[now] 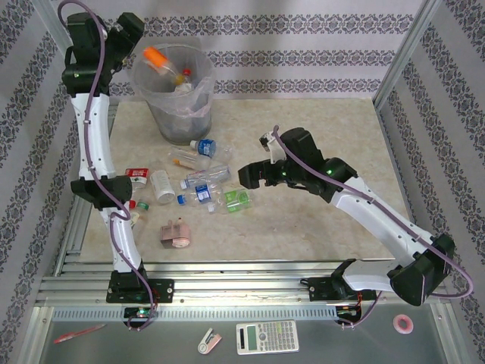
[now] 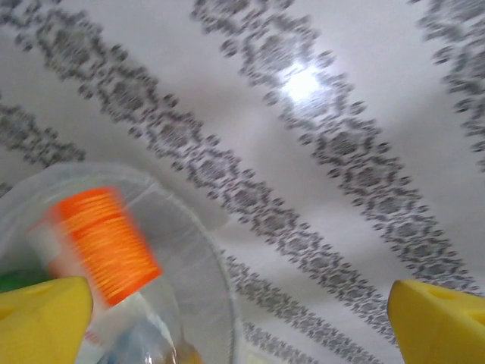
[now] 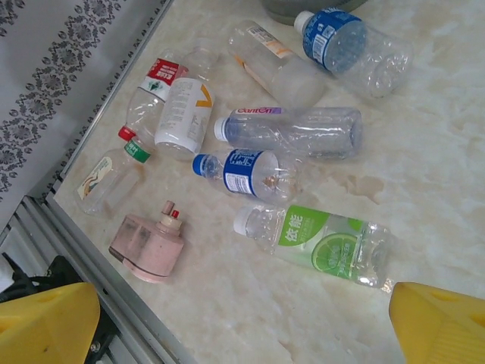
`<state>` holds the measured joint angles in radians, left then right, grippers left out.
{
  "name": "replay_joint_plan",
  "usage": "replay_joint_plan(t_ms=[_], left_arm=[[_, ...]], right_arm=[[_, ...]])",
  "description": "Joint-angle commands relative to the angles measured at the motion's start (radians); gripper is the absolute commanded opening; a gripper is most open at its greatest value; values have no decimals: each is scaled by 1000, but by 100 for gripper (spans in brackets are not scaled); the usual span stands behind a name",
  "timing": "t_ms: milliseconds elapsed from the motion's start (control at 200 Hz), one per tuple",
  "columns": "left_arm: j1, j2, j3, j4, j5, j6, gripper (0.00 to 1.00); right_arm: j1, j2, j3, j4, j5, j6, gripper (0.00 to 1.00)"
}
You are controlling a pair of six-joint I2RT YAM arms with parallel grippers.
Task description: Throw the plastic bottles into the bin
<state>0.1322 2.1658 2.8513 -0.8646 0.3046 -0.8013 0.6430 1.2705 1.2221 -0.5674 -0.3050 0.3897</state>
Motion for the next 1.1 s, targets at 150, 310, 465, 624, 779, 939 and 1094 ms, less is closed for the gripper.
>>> replay_joint_plan(t_ms=[150,310,465,624,779,939,1094], left_arm=[[11,-426,-290,8,81,196,100],[10,-631,-571,91,132,247,100],[10,-851,-879,208,163,271,100],[8,-1010,-1085,182,179,300,100],[4,-1122,-1229,144,211,335,100],[0,-1182,-1328,80,225,335,100],[-9,-1197,-1382,-5,223,351,100]], right_arm=[[-6,60,16,-43,10,11,98],[-6,163,59,-99,35,64,98],[-8,266,76,-157,33,119,97],[-10,359,89,-198,21,157,97],[-4,427,119,-195,-10,66,96],[16,452,177,-263,38,-150,97],[75,504,255,-378,130,-388,97]])
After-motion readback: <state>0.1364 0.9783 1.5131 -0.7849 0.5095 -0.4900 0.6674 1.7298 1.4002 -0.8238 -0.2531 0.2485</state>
